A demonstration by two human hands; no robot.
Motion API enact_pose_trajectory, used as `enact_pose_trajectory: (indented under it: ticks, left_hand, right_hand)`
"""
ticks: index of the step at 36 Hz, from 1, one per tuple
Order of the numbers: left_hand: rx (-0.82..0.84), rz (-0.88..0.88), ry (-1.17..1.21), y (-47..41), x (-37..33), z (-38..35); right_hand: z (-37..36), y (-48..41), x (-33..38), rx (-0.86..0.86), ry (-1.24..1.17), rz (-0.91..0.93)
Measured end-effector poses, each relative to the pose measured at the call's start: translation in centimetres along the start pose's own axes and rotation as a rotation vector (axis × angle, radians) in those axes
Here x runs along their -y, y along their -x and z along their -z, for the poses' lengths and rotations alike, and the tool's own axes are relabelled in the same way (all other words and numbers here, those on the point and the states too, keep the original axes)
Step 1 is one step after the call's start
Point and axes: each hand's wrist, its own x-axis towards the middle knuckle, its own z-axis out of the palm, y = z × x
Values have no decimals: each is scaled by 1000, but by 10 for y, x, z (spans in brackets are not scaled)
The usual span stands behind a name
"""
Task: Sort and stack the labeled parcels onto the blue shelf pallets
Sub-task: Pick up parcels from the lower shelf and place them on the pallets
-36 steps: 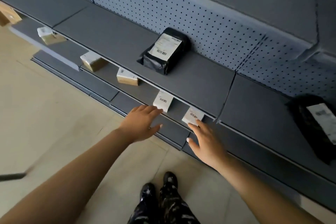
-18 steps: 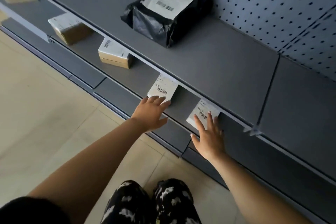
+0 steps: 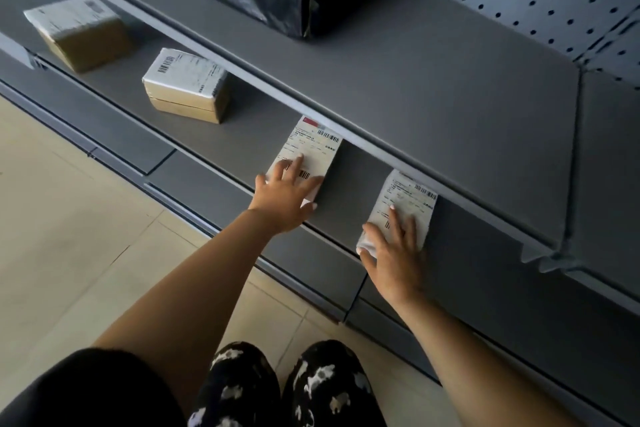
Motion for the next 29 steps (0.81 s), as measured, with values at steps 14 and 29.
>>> enact_pose_trajectory:
  ticks: [14, 29]
  left_hand:
    - [148, -8, -112, 19, -33, 2]
    - [86, 41, -154, 71, -29, 27]
  right_hand:
    - [29, 38, -16, -36, 4, 122]
    - [59, 82, 0, -15, -43, 211]
